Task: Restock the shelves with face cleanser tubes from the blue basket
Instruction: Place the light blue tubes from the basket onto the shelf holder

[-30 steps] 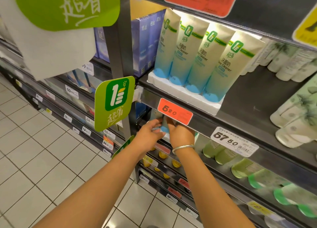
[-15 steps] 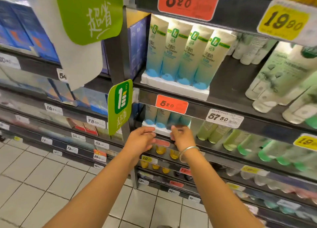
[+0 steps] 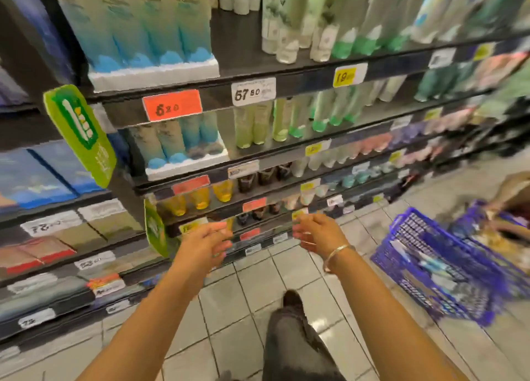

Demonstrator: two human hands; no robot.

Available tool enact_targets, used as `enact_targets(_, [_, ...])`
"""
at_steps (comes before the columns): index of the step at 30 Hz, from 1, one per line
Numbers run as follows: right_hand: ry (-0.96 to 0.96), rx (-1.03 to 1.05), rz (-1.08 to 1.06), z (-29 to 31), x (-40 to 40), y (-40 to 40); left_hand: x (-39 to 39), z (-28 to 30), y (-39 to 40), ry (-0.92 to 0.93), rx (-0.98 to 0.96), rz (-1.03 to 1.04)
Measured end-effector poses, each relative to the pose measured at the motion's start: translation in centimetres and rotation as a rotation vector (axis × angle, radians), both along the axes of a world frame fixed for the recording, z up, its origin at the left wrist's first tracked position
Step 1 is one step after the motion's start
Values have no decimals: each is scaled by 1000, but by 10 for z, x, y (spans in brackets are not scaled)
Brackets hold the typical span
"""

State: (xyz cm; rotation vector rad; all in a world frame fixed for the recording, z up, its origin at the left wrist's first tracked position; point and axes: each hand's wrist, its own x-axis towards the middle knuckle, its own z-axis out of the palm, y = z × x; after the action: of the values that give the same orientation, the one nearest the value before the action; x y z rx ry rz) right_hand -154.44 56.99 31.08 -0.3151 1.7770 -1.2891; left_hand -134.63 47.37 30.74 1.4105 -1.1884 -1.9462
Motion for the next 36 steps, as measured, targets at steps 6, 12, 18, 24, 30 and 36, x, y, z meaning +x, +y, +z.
enact_targets(6, [-127,53,-391,-26,0,126,-28,-24,51,-41,124,-252])
enact_targets(12, [-194,110,-634,-39,-18,239,-75,-42,111,-82,160,-498])
enact_targets(18, [-277,178,-812,-58,-63,338,-172,-57,177,-152,193,-687])
enact_targets(24, [-478,264,-937,-97,-122,431,-283,-78,238,-273,223,-773])
enact_targets(30, [-541,299,-992,-116,-215,495,-393,-98,290,-355,224,-808])
enact_targets(36, [-625,279,-1086,-137,-282,520,-487,-111,328,-414,269,-880])
